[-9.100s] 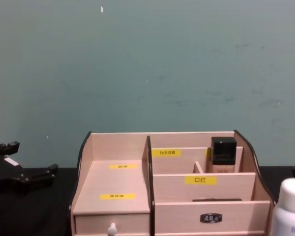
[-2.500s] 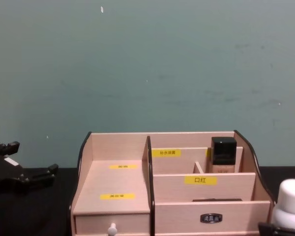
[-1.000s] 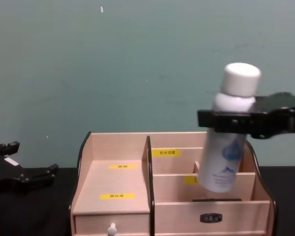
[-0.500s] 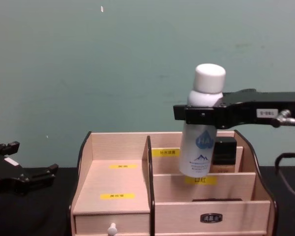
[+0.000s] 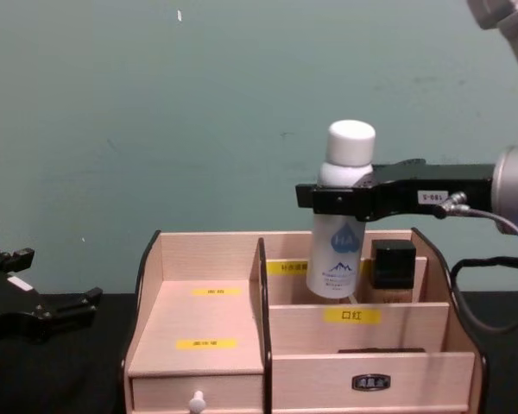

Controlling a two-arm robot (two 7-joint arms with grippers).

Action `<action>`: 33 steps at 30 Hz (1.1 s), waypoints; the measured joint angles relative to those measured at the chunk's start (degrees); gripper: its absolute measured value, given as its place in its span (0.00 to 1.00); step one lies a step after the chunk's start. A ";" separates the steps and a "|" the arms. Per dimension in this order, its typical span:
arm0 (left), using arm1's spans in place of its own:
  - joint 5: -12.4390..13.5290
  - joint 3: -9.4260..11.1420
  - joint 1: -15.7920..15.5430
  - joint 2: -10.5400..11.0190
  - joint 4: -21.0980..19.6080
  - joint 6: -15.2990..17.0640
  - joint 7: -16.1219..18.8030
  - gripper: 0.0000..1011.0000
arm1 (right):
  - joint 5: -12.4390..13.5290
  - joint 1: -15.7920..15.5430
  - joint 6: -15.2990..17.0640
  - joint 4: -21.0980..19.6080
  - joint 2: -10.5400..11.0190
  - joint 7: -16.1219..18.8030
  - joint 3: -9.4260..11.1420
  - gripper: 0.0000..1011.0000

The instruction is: Pick up the facial cleanser and watermelon frost from the table and place them into the tiered storage box.

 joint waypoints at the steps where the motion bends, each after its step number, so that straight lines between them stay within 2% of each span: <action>1: 0.00 0.00 0.00 0.00 0.00 0.00 0.00 0.99 | -0.26 0.39 -0.11 0.71 -0.42 0.12 -0.10 0.59; 18: 0.01 0.00 0.00 0.00 0.00 0.00 0.00 0.99 | -2.01 2.32 -1.58 5.53 -2.80 1.22 -0.25 0.59; 33: 0.00 0.00 0.00 0.00 0.00 0.00 0.00 0.99 | -2.47 2.31 -1.60 7.86 -3.70 2.19 -0.32 0.59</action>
